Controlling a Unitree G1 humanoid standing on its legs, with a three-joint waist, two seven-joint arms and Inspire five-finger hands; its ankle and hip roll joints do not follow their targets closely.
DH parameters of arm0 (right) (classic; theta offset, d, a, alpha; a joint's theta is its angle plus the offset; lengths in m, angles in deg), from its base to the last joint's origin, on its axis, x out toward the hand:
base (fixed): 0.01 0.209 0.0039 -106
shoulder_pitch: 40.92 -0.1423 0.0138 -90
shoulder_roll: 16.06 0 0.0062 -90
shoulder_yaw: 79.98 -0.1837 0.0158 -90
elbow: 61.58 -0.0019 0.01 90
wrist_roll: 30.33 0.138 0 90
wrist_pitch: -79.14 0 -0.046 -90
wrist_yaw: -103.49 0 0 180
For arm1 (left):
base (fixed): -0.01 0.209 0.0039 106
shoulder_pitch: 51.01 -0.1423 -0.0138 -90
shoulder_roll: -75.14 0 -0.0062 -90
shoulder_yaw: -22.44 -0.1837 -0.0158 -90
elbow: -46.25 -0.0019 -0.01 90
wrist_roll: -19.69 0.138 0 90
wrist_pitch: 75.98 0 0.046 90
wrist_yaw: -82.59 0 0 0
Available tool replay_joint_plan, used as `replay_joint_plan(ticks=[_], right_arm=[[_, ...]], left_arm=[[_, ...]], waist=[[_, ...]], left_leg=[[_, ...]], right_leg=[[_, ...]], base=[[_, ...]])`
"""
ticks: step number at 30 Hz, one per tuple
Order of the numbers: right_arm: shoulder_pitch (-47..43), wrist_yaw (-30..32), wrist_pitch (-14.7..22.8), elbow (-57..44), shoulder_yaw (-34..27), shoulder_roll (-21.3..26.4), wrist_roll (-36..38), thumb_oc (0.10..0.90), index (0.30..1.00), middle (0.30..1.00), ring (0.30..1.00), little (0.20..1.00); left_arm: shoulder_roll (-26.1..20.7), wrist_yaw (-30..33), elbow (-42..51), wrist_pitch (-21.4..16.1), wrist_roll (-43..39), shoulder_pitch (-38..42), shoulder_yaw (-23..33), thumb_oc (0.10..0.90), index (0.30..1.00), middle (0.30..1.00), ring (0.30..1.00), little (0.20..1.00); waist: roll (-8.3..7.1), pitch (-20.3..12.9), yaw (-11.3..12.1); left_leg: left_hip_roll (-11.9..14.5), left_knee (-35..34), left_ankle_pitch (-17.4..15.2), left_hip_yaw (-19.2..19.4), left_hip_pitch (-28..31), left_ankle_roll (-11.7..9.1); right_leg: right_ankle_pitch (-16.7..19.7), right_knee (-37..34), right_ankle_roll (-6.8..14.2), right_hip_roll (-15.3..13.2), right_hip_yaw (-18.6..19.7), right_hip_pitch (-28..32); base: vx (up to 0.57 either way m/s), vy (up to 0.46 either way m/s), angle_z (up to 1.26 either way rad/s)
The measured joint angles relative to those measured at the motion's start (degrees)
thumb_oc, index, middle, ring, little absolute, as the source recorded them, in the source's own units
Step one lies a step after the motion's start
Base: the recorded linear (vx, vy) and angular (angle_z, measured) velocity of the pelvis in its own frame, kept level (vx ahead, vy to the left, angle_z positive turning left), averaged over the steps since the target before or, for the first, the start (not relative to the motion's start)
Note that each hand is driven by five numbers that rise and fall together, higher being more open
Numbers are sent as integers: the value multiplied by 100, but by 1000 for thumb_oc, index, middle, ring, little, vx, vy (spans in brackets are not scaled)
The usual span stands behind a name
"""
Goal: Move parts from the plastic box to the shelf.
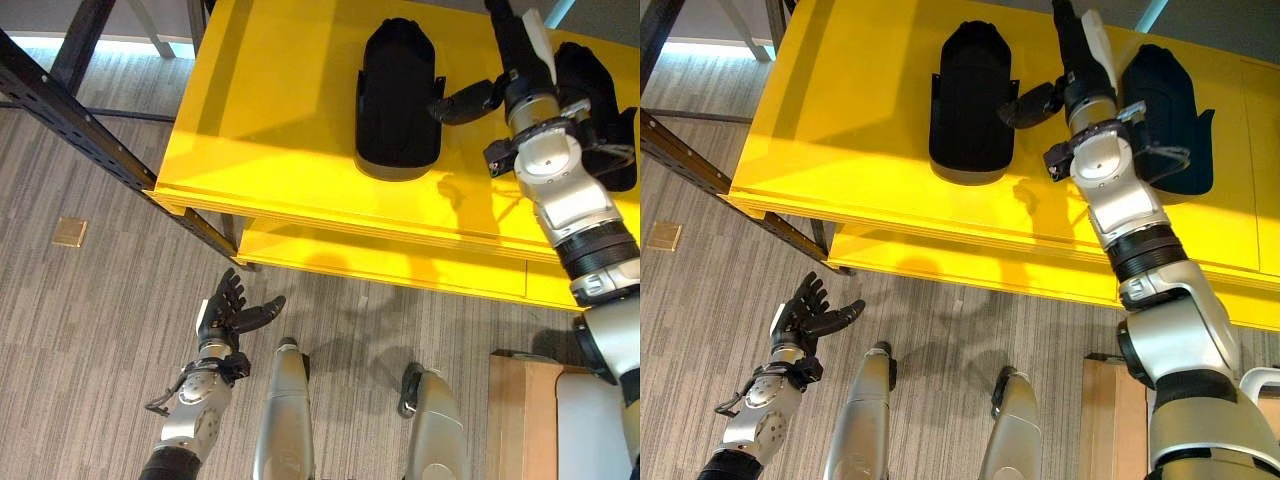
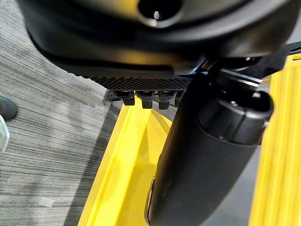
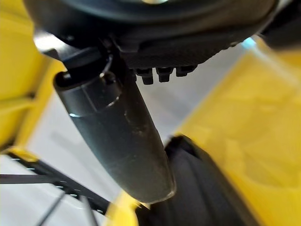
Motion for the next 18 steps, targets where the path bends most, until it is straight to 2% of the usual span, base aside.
replay_joint_plan(ticks=[6, 18], right_arm=[[-8, -81, 122, -760, 0, 82, -55, 900, 1000, 1000, 1000, 1000], [56, -690, 222, -1203, 145, 289, -117, 900, 1000, 1000, 1000, 1000]], left_arm=[[-4, -14, 5, 1, 4, 36, 34, 900, 1000, 1000, 1000, 1000], [-9, -18, 16, 5, 10, 39, 96, 900, 1000, 1000, 1000, 1000]], waist=[[-46, -11, -171], [-192, -96, -203]], left_leg=[[25, -13, -59, 59, 187, 106], [57, -22, -81, 163, 184, 141]], right_leg=[[103, -263, -18, 26, 11, 265], [246, -555, 47, 47, 35, 347]], base=[[5, 8, -5], [2, 3, -2]])
